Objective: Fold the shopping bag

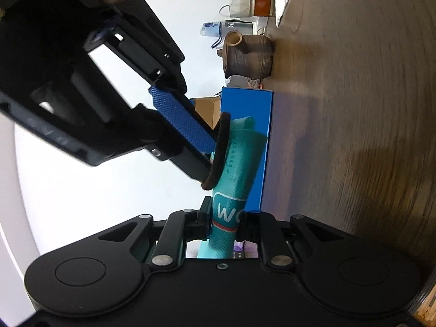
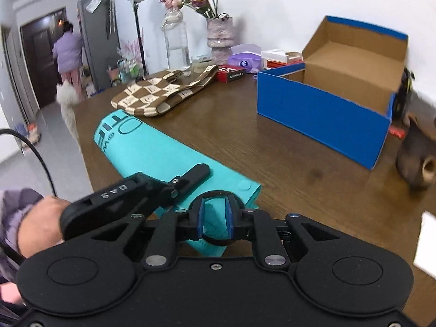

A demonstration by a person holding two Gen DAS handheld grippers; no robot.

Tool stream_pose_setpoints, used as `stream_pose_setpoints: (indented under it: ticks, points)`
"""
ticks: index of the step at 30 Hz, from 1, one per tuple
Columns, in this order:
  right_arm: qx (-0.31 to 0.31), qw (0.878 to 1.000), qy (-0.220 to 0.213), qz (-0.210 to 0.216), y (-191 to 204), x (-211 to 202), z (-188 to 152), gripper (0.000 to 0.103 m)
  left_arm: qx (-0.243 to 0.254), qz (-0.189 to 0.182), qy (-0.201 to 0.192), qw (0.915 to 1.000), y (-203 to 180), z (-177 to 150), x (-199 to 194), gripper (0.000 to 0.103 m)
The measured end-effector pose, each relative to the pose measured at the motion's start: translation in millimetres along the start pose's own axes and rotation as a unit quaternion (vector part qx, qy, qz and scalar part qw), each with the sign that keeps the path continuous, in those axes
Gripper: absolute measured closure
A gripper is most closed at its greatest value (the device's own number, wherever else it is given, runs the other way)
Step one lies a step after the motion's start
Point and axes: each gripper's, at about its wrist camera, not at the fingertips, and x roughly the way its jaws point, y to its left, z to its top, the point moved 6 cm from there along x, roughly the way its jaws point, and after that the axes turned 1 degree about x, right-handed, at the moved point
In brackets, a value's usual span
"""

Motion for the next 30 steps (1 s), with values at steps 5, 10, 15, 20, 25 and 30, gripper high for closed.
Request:
stream_pose_setpoints:
  ticks: [5, 10, 15, 20, 25, 30]
  points:
    - [0.021, 1.0, -0.003, -0.013, -4.6, -0.4, -5.8, 0.086, 0.001, 0.002, 0.003, 1.0, -0.3, -0.2, 0.4, 0.089]
    - [0.034, 0.999, -0.007, -0.013, -7.5, -1.9, -7.7, 0.084, 0.013, 0.014, 0.0, 0.9998, -1.9, 1.4, 0.0, 0.089]
    - [0.074, 0.997, -0.01, 0.001, -16.3, -1.1, -9.0, 0.075, 0.038, 0.03, -0.009, 0.9988, -3.7, 2.0, -2.4, 0.088]
    - [0.108, 0.993, -0.023, 0.033, -20.2, 2.3, -9.0, 0.073, 0.038, 0.024, -0.009, 0.9989, -2.6, 0.6, -6.5, 0.089]
    - [0.154, 0.986, -0.033, 0.056, -27.8, 10.7, -10.5, 0.073, 0.013, 0.015, 0.003, 0.9998, 0.4, 1.3, -1.7, 0.088]
    - [0.174, 0.982, -0.047, 0.055, -27.0, 15.5, -14.3, 0.073, -0.027, -0.005, 0.018, 0.9995, 3.7, 2.1, 4.1, 0.088]
